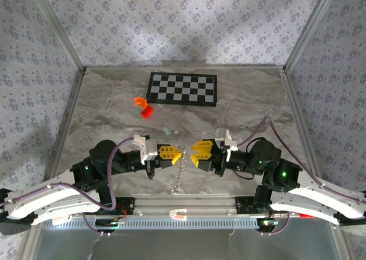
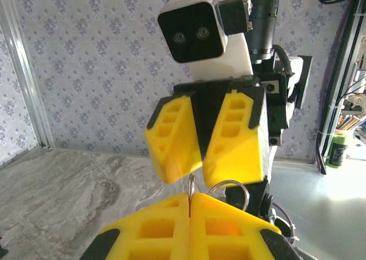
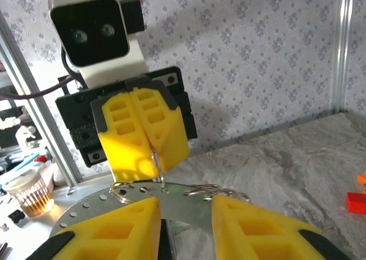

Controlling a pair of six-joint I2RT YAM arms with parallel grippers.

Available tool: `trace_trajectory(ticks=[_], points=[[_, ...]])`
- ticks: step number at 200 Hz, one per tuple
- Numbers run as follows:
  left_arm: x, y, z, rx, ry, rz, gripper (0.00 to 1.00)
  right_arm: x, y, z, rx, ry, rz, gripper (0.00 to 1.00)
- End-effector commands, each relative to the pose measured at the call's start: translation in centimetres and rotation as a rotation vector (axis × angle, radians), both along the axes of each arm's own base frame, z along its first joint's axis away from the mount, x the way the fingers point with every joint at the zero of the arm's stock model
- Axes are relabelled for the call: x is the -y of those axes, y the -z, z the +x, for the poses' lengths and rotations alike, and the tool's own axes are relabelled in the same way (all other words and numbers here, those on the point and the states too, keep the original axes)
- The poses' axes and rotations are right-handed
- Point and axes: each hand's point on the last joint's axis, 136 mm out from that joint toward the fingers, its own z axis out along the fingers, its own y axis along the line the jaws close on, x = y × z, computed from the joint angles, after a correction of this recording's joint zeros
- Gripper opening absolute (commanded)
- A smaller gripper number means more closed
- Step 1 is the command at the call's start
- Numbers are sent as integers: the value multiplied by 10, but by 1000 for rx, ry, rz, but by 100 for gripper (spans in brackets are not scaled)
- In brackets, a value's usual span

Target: Put the keys on the keyring

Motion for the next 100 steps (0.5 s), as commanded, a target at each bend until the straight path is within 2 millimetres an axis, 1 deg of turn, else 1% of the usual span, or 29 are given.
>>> trace_trajectory(ticks=[1,100], points=[[-4,-21,1,21,-22,-82,0,1,-11,-3,32,3,9,31],[-2,-13,9,17,-59,-66,0,-10,-11,-13,46,-39,3,31]])
